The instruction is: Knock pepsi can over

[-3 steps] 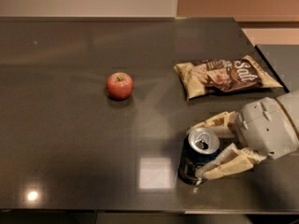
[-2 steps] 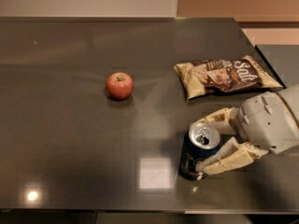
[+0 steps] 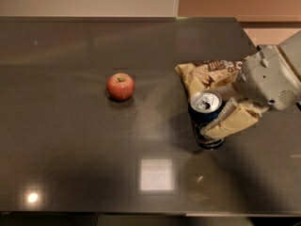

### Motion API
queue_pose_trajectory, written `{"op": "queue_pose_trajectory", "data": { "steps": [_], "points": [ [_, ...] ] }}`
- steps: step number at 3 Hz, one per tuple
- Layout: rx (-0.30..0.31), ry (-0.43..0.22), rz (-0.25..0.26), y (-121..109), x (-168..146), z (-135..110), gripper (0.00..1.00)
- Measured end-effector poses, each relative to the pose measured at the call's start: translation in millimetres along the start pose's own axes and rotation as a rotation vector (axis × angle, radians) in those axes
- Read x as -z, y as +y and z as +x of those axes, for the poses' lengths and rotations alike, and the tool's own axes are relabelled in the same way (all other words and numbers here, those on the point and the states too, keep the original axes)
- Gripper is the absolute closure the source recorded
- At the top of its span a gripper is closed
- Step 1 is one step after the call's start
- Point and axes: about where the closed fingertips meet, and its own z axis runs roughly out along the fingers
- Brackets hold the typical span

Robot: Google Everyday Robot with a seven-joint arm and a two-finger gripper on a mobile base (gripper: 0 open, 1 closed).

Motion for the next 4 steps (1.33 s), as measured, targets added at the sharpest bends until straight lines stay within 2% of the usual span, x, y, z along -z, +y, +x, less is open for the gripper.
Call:
{"op": "queue_pose_trajectory", "data": {
  "steps": [1,2,3,4],
  "points": [
    [-0.015,0.19,-0.012,-22.3,6.4,-0.1,1.0],
    [-0.013,0.369,-0.038,-32.0,10.8,16.3,1.0],
    [-0.003,0.568,-0.046,-37.4,17.6,51.9,1.0],
    [-0.003,0.706,-0.049,-40.7,23.2,84.1,1.0]
  ]
}}
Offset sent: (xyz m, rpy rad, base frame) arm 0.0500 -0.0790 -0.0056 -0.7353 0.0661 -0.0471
